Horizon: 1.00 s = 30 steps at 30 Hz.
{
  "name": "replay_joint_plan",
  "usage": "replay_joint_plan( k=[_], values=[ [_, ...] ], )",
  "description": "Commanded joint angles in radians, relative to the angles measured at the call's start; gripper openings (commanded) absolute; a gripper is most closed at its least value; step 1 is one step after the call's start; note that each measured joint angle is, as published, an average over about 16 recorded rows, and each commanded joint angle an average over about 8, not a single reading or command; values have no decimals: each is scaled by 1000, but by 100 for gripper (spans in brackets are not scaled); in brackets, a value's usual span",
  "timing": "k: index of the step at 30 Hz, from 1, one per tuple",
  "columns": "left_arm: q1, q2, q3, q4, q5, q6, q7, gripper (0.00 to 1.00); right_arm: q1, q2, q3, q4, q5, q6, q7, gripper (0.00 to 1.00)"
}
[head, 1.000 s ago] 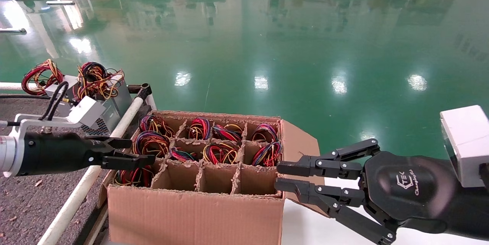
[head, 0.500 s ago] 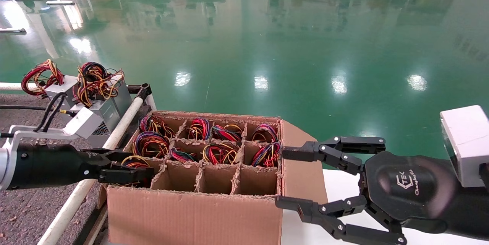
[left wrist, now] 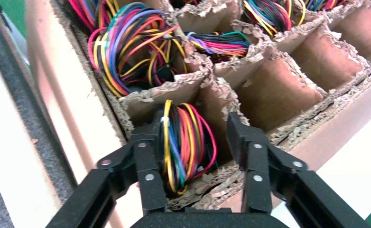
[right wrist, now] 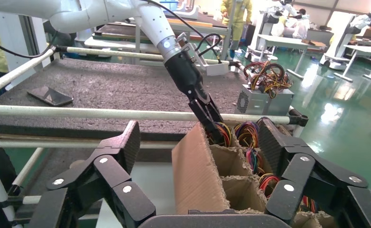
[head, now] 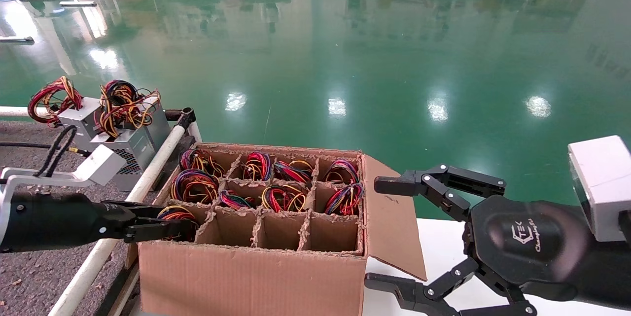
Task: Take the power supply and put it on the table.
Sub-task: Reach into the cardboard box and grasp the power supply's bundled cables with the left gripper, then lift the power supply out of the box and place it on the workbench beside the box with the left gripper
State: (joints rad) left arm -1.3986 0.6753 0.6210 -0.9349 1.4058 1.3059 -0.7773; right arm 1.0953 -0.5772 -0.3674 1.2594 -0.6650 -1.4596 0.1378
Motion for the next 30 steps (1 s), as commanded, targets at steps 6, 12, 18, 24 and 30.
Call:
replay_joint_plan(
  k=[6, 12, 18, 24, 30],
  values=[
    [-1, -5, 0, 6, 1, 0, -16, 0, 0, 0, 0, 0, 0, 0, 0, 100],
    [-3, -4, -2, 15, -6, 7, -16, 0, 0, 0, 0, 0, 0, 0, 0, 100],
    [-15, -2, -7, 43, -18, 19, -13, 0, 0, 0, 0, 0, 0, 0, 0, 100],
    [-30, -6, -24, 61, -44, 19, -33, 0, 0, 0, 0, 0, 0, 0, 0, 100],
    [-85, -12, -50, 67, -70, 20, -74, 0, 0, 0, 0, 0, 0, 0, 0, 100]
  ],
)
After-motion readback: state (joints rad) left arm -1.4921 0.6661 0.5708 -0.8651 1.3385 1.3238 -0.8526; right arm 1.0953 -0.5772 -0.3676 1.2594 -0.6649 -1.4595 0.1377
